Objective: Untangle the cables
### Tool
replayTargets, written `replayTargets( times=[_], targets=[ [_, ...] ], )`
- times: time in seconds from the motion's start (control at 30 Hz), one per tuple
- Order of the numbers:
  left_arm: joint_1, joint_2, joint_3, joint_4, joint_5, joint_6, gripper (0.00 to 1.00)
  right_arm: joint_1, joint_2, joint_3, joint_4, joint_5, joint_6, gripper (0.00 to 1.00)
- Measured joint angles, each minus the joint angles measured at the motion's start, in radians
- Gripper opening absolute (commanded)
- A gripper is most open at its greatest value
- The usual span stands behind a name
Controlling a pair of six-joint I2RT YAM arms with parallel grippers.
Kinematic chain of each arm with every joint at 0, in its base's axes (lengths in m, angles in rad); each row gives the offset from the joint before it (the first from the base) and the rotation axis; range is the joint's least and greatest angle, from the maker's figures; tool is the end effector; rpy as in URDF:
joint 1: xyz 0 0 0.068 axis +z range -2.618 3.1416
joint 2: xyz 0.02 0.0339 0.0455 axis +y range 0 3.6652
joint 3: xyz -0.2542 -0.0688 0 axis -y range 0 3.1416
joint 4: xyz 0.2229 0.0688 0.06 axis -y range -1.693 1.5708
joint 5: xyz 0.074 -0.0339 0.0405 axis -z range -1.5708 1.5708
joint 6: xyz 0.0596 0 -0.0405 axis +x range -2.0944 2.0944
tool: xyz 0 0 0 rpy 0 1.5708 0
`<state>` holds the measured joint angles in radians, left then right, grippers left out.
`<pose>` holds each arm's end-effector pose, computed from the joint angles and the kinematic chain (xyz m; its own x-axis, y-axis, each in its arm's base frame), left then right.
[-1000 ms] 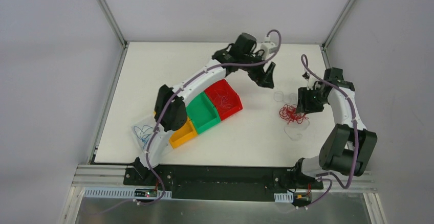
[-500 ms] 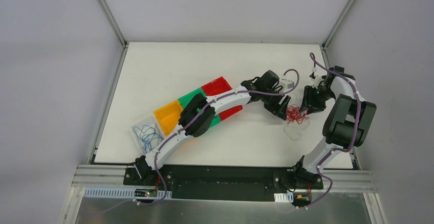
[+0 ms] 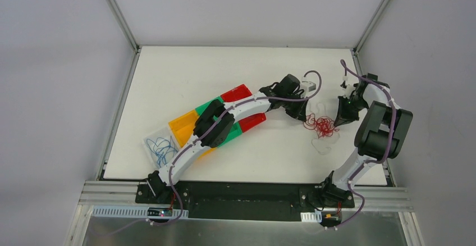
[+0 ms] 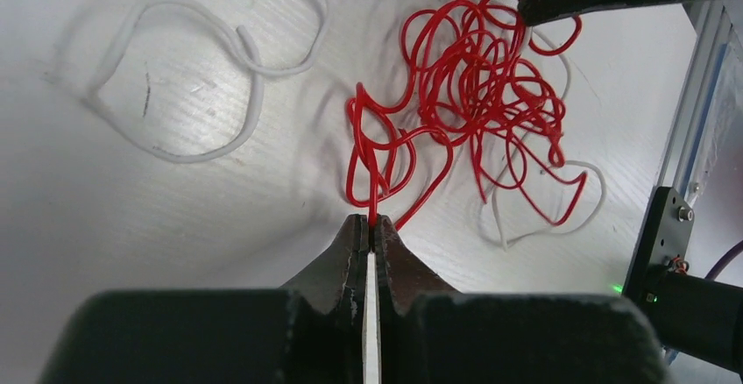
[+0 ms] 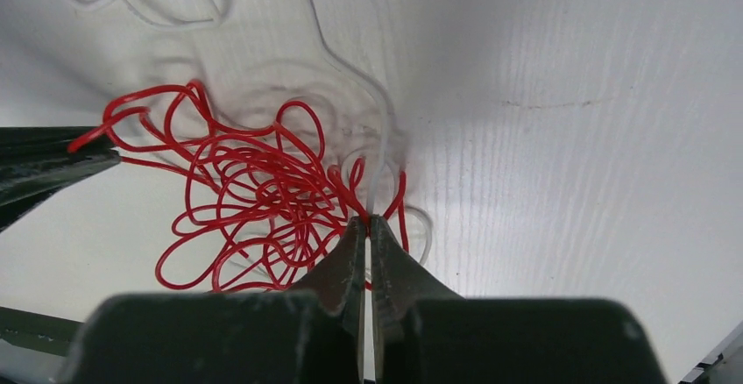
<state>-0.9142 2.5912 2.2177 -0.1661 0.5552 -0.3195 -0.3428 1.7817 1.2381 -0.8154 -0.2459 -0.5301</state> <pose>0.3249 -0.4731 0.1569 -0.5959 0.3359 -0.7294 0.8026 0.2802 -0.5266 0.3088 -0.0948 0.1693 -0.9349 -0.1871 -0.3017 -0.2259 0.9691 0.0990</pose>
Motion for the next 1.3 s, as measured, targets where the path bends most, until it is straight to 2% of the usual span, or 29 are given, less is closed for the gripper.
replayTargets(
  times=[0.17,0.27,0.4,0.57,0.7,0.8,1.27,1.3],
  targets=[
    [0.02,-0.083,-0.116,0.037,0.0,0.006,0.0,-0.016,0.0,0.0,0.0,0.026,-0.024,0.0],
    [0.048,-0.2,-0.193,0.038,-0.002,0.008,0.0,-0.028,0.0,0.0,0.006,0.051,-0.045,0.0],
    [0.126,-0.384,-0.2,0.05,0.021,-0.007,0.0,-0.043,0.0,0.0,0.024,0.077,-0.064,0.0],
    [0.276,-0.563,-0.056,0.047,0.055,-0.013,0.0,-0.051,0.0,-0.003,0.048,0.101,-0.074,0.0],
    [0.389,-0.628,0.104,0.023,0.065,-0.012,0.0,-0.051,0.0,-0.021,0.073,0.123,-0.089,0.0],
    [0.434,-0.65,0.186,-0.002,0.063,0.001,0.0,-0.052,0.008,-0.033,0.086,0.138,-0.105,0.0],
    [0.583,-0.722,0.295,-0.081,-0.122,0.147,0.0,-0.055,0.043,-0.04,0.115,0.164,-0.127,0.0],
    [0.593,-0.729,0.301,-0.08,-0.135,0.158,0.0,-0.055,0.044,-0.04,0.115,0.164,-0.127,0.03]
  ],
)
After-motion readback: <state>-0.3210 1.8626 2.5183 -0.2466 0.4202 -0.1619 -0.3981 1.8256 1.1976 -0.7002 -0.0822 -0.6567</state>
